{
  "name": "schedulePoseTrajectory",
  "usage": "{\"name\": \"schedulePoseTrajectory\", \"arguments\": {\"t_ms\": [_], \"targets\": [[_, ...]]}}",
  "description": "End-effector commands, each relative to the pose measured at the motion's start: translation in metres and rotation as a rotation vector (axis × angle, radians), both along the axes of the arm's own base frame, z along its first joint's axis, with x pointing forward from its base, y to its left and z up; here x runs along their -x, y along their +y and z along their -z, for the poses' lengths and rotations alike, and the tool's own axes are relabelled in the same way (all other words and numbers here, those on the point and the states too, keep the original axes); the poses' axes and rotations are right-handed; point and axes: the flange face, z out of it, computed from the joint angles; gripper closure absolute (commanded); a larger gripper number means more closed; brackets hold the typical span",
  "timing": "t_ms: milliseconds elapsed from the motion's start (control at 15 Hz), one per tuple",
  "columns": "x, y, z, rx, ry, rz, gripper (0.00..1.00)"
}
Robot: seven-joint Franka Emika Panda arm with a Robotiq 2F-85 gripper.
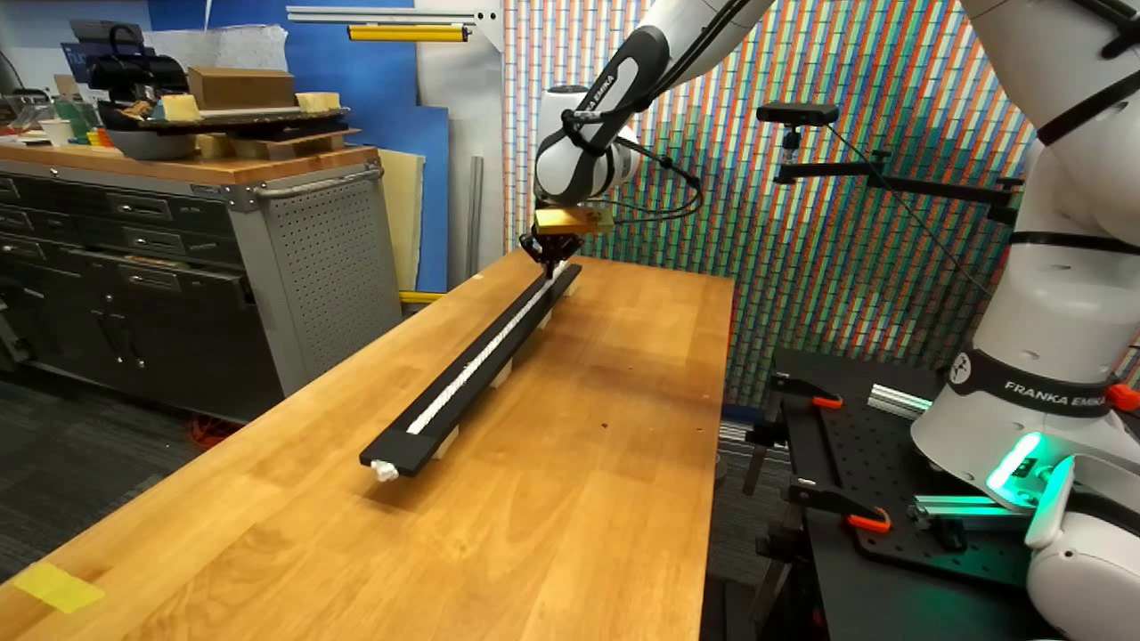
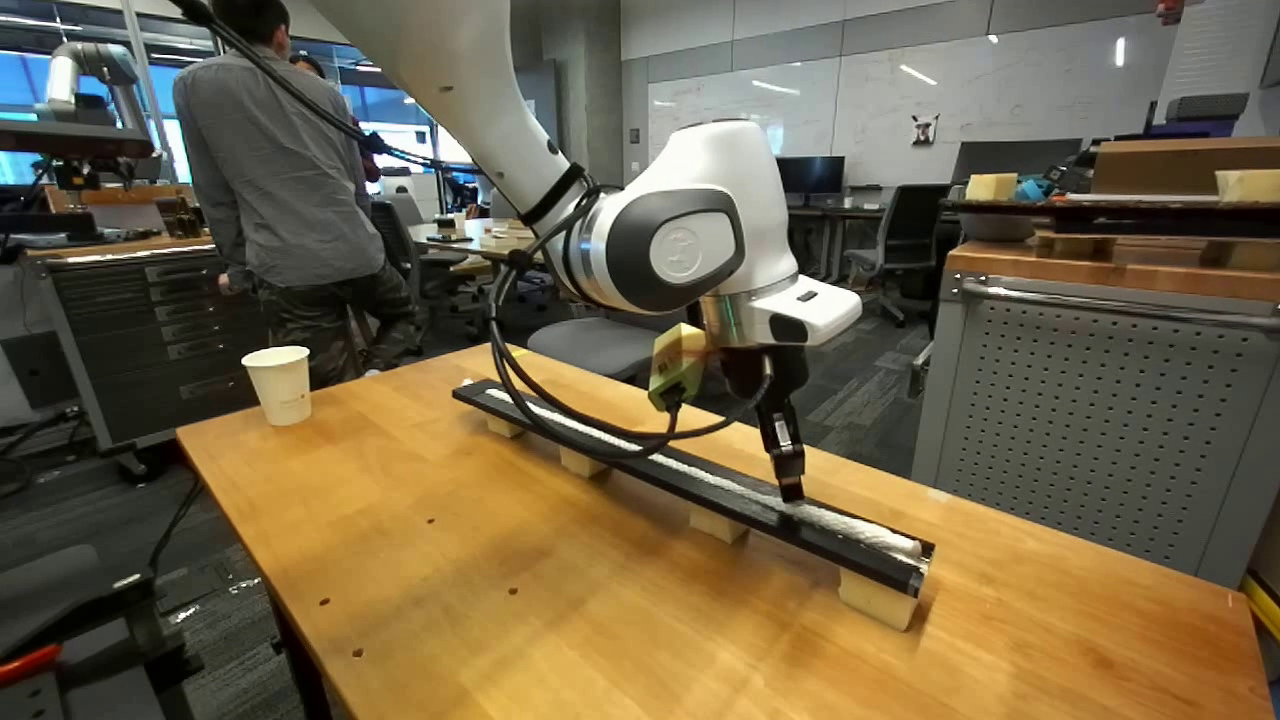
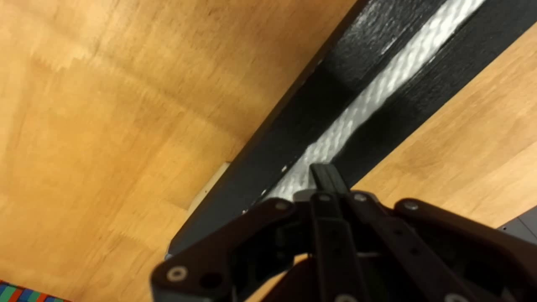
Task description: Straighten the white string on the black object
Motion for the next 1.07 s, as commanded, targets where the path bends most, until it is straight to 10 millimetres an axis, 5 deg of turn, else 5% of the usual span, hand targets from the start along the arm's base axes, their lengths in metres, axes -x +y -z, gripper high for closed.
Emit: {"name": "schedulePoseTrajectory", "arguments": {"t_ms": [0,600,1000], "targets": [[0.000,-0.002,-0.006,0.000,-0.020,0.019,1.00],[-0.002,-0.012,0.014,-0.002,0.028,0.062,1.00],[-0.004,-0.015,0.010,-0.010,0.023,0.083,1.00]]}}
